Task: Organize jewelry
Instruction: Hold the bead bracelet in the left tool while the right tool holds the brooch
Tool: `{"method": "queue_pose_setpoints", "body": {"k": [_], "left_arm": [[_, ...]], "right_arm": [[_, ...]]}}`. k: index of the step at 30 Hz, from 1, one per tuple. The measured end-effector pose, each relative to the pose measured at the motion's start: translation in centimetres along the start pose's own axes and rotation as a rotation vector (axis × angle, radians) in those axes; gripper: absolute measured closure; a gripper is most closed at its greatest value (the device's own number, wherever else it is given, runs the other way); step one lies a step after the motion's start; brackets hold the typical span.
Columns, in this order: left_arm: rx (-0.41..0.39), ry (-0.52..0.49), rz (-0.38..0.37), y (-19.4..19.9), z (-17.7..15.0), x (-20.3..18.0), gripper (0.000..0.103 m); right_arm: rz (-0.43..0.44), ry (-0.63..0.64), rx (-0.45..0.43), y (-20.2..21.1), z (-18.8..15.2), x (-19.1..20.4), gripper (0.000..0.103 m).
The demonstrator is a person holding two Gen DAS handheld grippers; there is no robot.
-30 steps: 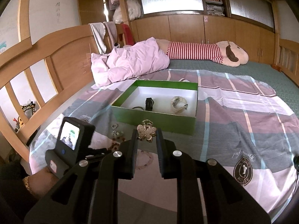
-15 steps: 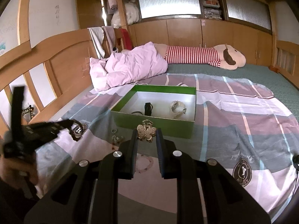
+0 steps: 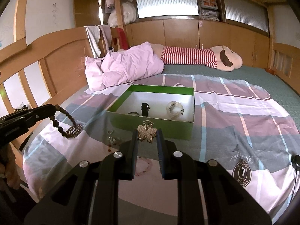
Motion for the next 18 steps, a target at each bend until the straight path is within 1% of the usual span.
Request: {"method": "queue_pose_setpoints", "body": {"k": [18], "left_arm": [[-0.003, -0.001, 0.000, -0.18, -0.09, -0.08, 0.092]], "right_arm": [[-0.009, -0.002, 0.004, -0.22, -0.13, -0.06, 0.084]]}}
Point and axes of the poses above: each gripper's, at about its wrist camera, not at the fingertips, and y roughly against the way its jaws point, x to its left, z to its top, the point moved 10 cm from there along -y, roughly the way its jaws point, and after that the axes turned 10 degrees about z, right-handed, at the moved point
